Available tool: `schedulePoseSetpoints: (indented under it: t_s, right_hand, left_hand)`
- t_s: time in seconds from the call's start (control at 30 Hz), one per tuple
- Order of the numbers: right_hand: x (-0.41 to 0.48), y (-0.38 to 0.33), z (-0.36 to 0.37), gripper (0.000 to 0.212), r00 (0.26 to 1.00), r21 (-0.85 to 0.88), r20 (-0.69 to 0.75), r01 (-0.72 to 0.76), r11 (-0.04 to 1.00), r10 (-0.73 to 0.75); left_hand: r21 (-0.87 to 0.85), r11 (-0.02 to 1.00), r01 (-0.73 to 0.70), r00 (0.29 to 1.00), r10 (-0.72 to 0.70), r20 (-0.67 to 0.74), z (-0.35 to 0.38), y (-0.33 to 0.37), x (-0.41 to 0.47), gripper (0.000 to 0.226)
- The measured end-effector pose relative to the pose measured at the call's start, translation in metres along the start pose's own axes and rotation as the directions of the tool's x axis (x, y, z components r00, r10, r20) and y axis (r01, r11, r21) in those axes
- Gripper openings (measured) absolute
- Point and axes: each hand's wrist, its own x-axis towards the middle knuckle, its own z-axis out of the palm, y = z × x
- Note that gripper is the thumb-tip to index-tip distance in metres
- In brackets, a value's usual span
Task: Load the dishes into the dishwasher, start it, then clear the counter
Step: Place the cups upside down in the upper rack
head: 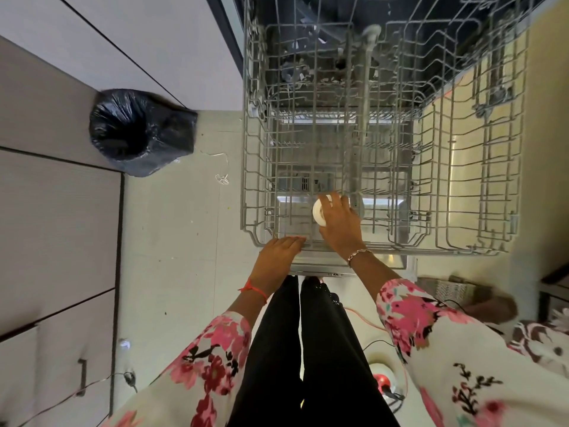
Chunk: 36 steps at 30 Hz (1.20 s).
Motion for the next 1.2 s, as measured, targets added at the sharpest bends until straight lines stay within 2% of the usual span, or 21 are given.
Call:
schedulePoseSetpoints:
  t_s: [0.17, 0.57, 0.7, 0.8, 0.93, 1.2]
  right_hand:
    - [0.006, 0.002, 0.009, 0.073, 1.0, -0.044, 0.017, 0.01, 0.999, -0.009]
    - [0.003, 0.004, 0.007, 0.085, 0.999, -0.008, 0.034, -0.02, 1.0, 0.02]
    - [-0.002, 0.002, -0.001, 0.089, 0.998, 0.007, 0.067, -0.008, 1.0, 0.007]
    - [-0.011, -0.001, -0.015, 0.082, 0.999, 0.05, 0.009, 0.05, 0.997, -0.051]
    - [-0.017, -0.032, -0.054, 0.072, 0.982, 0.014, -0.091, 0.168, 0.986, -0.166]
    - [0.003, -0.167, -0.144, 0.067, 0.911, -0.129, -0.266, 0.291, 0.948, -0.315]
  left_hand:
    - [-0.031, 0.999, -0.017, 0.999, 0.016, -0.033, 0.003, -0.001, 0.0, 0.053]
    - [-0.007, 0.999, -0.033, 0.998, 0.032, -0.052, 0.007, -0.004, -0.001, 0.048]
    - [0.066, 0.997, -0.04, 0.998, 0.042, -0.038, 0.002, -0.005, -0.004, 0.05]
    - [0.098, 0.995, -0.035, 0.993, 0.046, -0.11, -0.016, -0.006, -0.013, 0.058]
    - [0.087, 0.995, 0.045, 0.955, -0.017, -0.295, -0.069, -0.021, -0.034, 0.063]
    - [0.077, 0.964, 0.253, 0.838, -0.179, -0.515, -0.197, -0.12, -0.08, 0.071]
